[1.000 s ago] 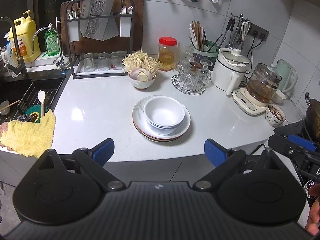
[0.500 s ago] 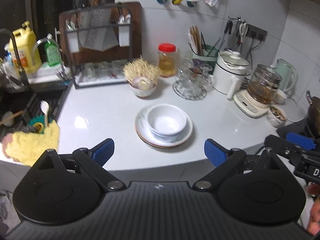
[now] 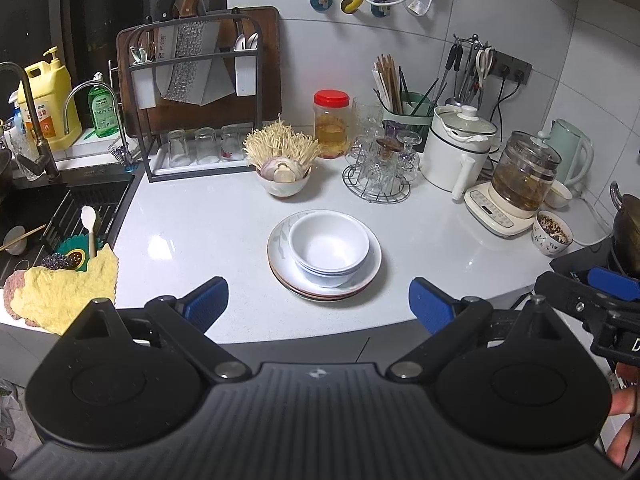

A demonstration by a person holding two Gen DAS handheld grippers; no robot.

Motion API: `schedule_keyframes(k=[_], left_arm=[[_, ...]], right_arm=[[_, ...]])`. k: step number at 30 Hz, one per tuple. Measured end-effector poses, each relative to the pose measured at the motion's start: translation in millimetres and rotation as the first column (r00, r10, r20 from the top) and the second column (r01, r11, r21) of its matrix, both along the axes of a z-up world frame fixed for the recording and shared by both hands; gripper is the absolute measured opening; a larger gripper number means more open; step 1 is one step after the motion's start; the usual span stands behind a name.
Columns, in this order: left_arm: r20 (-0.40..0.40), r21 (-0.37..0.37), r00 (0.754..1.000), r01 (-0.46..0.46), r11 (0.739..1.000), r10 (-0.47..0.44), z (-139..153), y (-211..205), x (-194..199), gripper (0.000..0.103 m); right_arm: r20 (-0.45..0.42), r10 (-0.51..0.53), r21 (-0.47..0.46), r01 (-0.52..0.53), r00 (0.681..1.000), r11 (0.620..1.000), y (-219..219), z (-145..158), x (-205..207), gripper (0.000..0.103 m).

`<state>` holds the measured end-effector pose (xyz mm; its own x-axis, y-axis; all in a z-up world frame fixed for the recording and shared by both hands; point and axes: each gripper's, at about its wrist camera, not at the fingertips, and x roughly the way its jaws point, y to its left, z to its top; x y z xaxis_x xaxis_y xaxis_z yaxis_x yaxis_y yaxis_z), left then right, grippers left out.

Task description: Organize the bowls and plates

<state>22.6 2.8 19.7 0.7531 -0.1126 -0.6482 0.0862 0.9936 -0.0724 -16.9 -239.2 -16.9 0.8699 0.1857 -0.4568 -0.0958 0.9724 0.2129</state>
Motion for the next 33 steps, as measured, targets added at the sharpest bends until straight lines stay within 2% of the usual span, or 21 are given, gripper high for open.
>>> schedule_keyframes(k=[24,33], left_arm=[[-0.001,-0.018,1.0,0.01,1.0,-0.01,2,-11,-6,0.099],[0.024,-0.039,1.0,0.013,0.999,-0.012,8,-13,-15,0.1]], right_arm=[[0.0,0.038,0.035,-0.038,0.999,0.999,-7,3,-4,0.103],[0.017,0.058,0.013,-0.059,0.998,0.998,-5,8,-12,0.103]])
